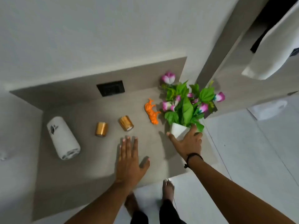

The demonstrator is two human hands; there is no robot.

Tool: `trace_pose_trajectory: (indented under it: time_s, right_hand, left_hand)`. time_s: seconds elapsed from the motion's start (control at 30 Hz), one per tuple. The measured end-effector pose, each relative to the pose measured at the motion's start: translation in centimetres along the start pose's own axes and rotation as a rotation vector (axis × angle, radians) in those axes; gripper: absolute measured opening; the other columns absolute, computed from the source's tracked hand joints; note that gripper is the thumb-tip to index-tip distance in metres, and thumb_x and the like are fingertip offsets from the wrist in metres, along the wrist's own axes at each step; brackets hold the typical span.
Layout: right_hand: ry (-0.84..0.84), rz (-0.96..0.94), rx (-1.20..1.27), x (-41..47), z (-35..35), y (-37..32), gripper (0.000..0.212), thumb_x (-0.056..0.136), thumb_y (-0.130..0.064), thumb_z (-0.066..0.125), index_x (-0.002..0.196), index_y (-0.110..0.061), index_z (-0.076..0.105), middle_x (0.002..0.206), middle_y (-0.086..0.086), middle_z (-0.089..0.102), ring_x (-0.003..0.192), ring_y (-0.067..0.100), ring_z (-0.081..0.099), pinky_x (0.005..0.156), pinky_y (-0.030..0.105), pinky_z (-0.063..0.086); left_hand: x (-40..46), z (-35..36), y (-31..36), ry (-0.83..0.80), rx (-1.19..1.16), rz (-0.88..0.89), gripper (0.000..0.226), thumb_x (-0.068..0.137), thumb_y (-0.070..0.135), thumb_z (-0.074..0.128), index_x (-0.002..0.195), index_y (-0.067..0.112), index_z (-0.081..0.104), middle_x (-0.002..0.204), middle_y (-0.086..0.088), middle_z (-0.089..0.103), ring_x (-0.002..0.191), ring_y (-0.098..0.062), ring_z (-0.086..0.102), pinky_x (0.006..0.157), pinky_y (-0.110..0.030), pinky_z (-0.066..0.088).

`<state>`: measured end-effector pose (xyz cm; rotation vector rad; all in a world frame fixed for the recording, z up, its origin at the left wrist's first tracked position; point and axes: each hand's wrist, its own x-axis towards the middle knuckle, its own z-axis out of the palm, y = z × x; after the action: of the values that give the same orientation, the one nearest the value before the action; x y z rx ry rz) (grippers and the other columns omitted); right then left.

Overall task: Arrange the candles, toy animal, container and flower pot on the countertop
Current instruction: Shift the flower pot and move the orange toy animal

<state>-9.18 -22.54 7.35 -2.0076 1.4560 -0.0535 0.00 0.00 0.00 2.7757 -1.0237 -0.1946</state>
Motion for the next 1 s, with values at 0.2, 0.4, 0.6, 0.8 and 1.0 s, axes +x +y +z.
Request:
trace_pose_trajectory:
  time_s: [0.2, 0.4, 0.6, 0.8, 1.0]
  right_hand:
    - [0.124, -0.081, 0.250, 2.0, 3.5, 1.4, 0.085, 0.078, -0.052, 0.085, 0.140, -0.017, 0.040, 0.116, 0.009, 0.050, 0.107, 0.041, 0.060, 0.081, 0.038, 0.044]
    - [0.248, -0.186, 0.417, 3.3, 4.4, 3.5, 0.083, 0.076, -0.040, 0.092, 0.139, -0.016, 0.045, 0.123, 0.012, 0.066, 0.110, 0.030, 0.065, 0.092, 0.045, 0.055]
    - [0.259, -0.219, 0.615, 7.3, 6.1, 2.2, 0.085, 0.072, -0.013, 0.092, 0.136, -0.019, 0.038, 0.116, -0.001, 0.069, 0.100, 0.010, 0.073, 0.085, 0.024, 0.060]
    - [0.250, -0.263, 0.656, 12.3, 6.8, -1.1, 0.092, 0.073, -0.014, 0.083, 0.149, -0.014, 0.032, 0.116, 0.003, 0.071, 0.087, 0.001, 0.070, 0.078, 0.015, 0.056]
    - [0.283, -0.328, 0.628, 16.1, 7.4, -3.6, 0.083, 0.076, -0.015, 0.085, 0.146, -0.010, 0.040, 0.118, -0.022, 0.061, 0.103, -0.026, 0.059, 0.087, -0.002, 0.044]
  left_hand:
    - [-0.3, 3.5, -0.8, -0.053, 0.048, 0.007, 0.100, 0.098, 0.077, 0.042, 0.177, 0.021, 0.017, 0.184, -0.017, 0.019, 0.171, -0.039, 0.017, 0.139, -0.060, 0.012]
    - [-0.6, 4.9, -1.3, 0.012, 0.027, 0.009, 0.097, 0.099, 0.078, 0.035, 0.177, 0.024, 0.014, 0.186, -0.013, 0.013, 0.173, -0.035, 0.009, 0.138, -0.062, 0.014]
    - [-0.2, 5.4, -1.3, 0.026, 0.039, -0.001, 0.097, 0.099, 0.080, 0.033, 0.177, 0.026, 0.012, 0.186, -0.011, 0.013, 0.172, -0.035, 0.011, 0.138, -0.062, 0.011]
    - [0.1, 5.2, -1.0, 0.033, 0.037, 0.001, 0.098, 0.098, 0.079, 0.039, 0.177, 0.026, 0.013, 0.185, -0.013, 0.016, 0.172, -0.036, 0.012, 0.138, -0.062, 0.011]
    - [0.2, 5.3, -0.8, 0.063, 0.019, -0.018, 0.097, 0.098, 0.078, 0.042, 0.176, 0.026, 0.019, 0.184, -0.014, 0.020, 0.171, -0.038, 0.016, 0.137, -0.064, 0.016]
